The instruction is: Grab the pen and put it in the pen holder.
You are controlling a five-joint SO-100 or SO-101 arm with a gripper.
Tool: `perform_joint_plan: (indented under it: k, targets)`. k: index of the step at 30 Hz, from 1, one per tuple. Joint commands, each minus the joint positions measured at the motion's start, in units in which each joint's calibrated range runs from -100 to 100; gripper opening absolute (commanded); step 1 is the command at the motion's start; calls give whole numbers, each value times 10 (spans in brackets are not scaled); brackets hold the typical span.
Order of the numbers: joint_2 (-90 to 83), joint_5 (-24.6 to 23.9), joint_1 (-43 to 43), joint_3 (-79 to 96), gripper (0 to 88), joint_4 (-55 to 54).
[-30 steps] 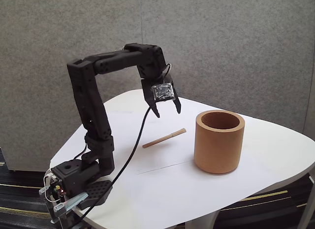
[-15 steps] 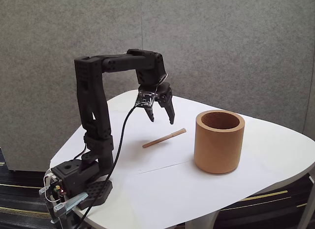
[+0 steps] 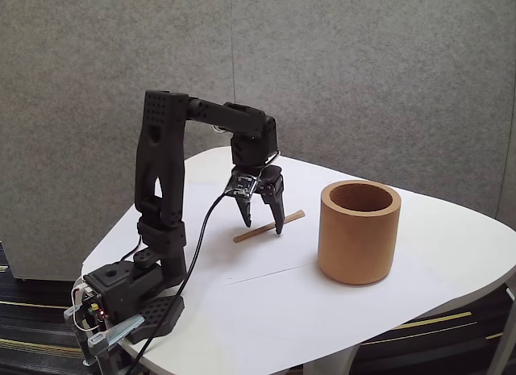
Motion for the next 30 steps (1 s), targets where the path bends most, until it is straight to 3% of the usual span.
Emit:
perform_joint_plan:
  k: [1, 7, 9, 12, 30]
  targets:
    - [4, -2, 3, -28, 278, -10]
    - [5, -3, 4, -24, 265, -10]
    - [5, -3, 4, -23, 196, -10]
    - [5, -3, 6, -21, 0, -10]
    - [5, -2, 6, -21, 3, -10]
